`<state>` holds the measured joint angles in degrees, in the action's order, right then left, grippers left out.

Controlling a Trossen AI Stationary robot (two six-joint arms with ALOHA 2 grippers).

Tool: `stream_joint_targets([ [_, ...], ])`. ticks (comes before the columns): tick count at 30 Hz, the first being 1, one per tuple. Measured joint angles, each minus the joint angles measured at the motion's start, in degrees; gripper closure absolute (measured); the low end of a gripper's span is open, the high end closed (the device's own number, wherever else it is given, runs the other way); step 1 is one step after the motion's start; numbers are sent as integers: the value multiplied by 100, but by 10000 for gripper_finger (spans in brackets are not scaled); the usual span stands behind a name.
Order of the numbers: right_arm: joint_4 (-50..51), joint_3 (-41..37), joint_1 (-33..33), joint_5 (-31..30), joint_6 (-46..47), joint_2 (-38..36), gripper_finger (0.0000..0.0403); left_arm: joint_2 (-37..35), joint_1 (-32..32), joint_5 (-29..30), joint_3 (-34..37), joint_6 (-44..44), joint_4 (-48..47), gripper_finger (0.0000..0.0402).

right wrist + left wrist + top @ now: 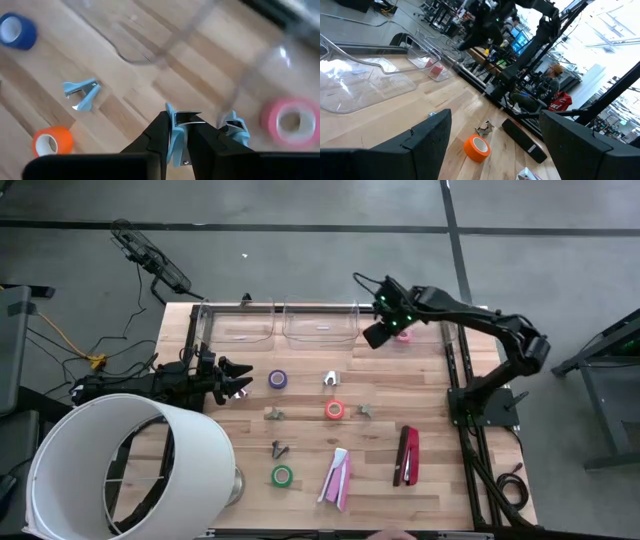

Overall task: Pick and place Stapler, Stapler remover, tape
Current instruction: Put the right blue stapler remover into the middle transparent bin

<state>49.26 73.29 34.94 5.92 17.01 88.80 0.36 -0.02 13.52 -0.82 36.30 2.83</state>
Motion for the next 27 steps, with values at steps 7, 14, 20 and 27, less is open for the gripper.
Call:
stream_joint_targets([
  [7,-19,1277,33,227,-1569,1075,362,1,0,0,0,1,0,105],
  [14,247,2771,33,219,-2252,2313,355,0,-1,0,0,1,0,105],
  [20,580,3671,-45,213,-2906,3202,356,0,1,0,0,1,0,105],
  [27,714,3851,-129,38,-3518,3762,357,2,1,0,0,1,0,105],
])
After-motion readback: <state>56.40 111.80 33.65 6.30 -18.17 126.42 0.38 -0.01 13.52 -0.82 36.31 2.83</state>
